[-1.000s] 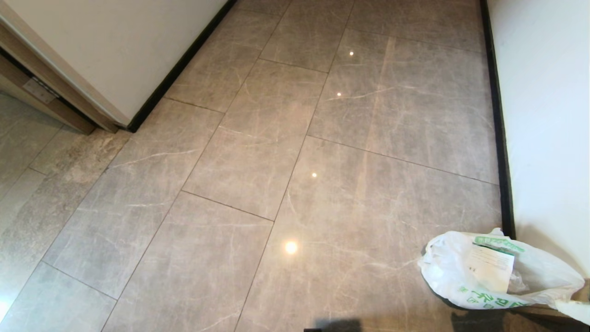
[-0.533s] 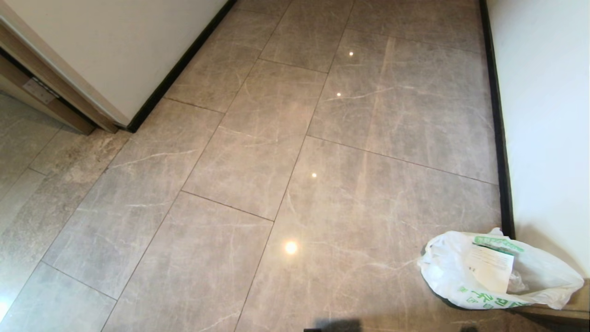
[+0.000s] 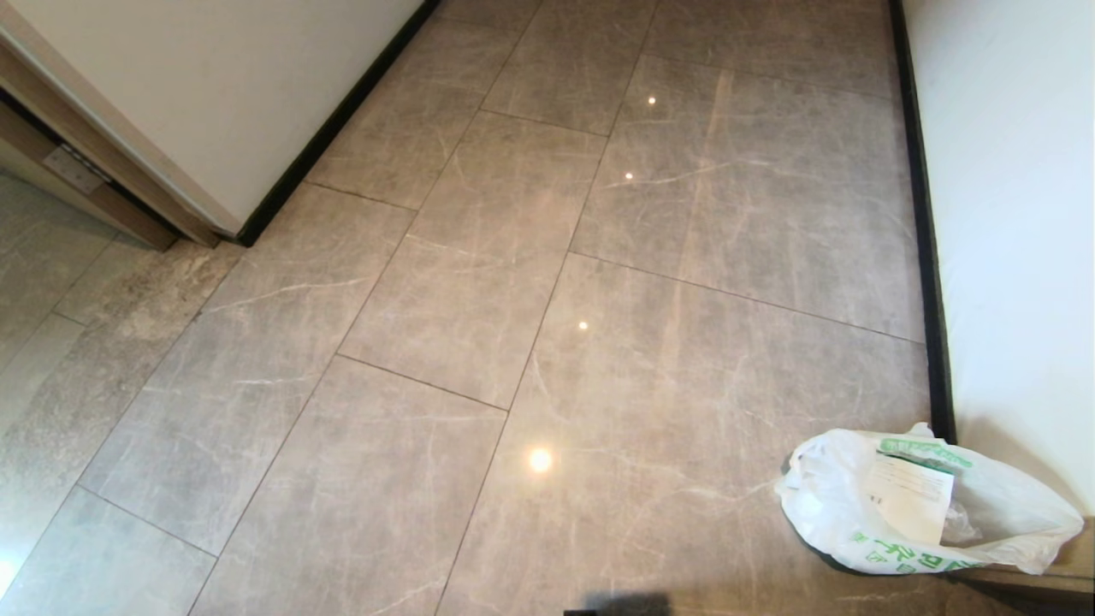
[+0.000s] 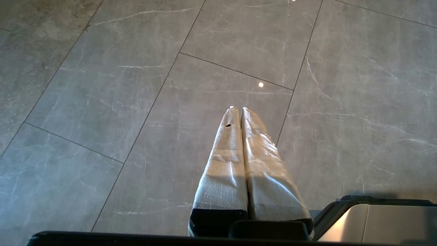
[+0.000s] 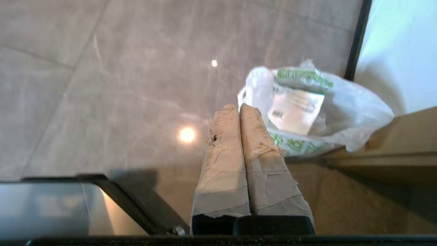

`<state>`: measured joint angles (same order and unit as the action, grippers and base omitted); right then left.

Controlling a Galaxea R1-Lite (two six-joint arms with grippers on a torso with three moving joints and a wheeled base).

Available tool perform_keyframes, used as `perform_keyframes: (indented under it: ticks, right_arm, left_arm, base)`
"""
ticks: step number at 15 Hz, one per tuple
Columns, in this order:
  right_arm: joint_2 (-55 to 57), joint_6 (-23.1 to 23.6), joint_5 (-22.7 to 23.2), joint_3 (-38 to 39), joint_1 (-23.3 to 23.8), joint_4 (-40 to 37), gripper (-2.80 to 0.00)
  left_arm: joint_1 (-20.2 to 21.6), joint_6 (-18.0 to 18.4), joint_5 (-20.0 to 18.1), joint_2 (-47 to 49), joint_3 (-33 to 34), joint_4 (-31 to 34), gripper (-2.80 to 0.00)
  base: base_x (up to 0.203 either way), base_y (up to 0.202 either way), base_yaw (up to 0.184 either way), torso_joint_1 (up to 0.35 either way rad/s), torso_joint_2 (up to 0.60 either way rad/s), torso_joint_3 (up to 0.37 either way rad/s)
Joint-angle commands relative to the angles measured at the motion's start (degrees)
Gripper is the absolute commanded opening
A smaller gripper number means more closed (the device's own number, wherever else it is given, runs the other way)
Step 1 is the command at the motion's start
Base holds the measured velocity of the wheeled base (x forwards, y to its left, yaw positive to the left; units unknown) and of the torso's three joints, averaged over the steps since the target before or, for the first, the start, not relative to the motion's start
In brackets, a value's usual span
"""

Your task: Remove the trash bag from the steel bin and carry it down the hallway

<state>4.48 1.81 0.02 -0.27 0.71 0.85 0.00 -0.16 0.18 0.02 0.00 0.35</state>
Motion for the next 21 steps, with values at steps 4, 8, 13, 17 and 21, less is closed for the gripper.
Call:
perform_keyframes:
  ticks: [4, 8, 13, 17, 21]
  right_arm:
    - [-4.57, -1.73, -0.02, 0.27, -0.27, -0.35, -2.8]
    - [-4.57, -1.73, -0.02, 0.27, -0.27, -0.33, -2.8]
    - [-4.57, -1.73, -0.02, 0.25, -0.27, -0.35, -2.8]
    - [-4.57, -1.73, -0.02, 0.27, -0.27, -0.33, -2.8]
    - [-4.57, -1.73, -0.02, 0.27, -0.27, -0.36, -2.8]
  left_arm:
    - [0.0, -0.02, -0.01, -0.02, 0.0, 0.0, -2.8]
    - [0.0, -0.02, -0.01, -0.02, 0.0, 0.0, -2.8]
    - [0.0, 0.2, -0.01, -0.02, 0.0, -0.09, -2.8]
    - [0.0, -0.28, 0.0, -0.02, 0.0, -0.09, -2.8]
    - [0.0, -0.28, 0.06, -0.02, 0.0, -0.09, -2.8]
  base:
    - [0.0, 0.0, 0.0, 0.0, 0.0, 0.0]
    - [0.0, 0.0, 0.0, 0.0, 0.0, 0.0]
    - [0.0, 0.0, 0.0, 0.0, 0.0, 0.0]
    - [0.0, 0.0, 0.0, 0.002, 0.0, 0.126]
    - [0.0, 0.0, 0.0, 0.002, 0.0, 0.198]
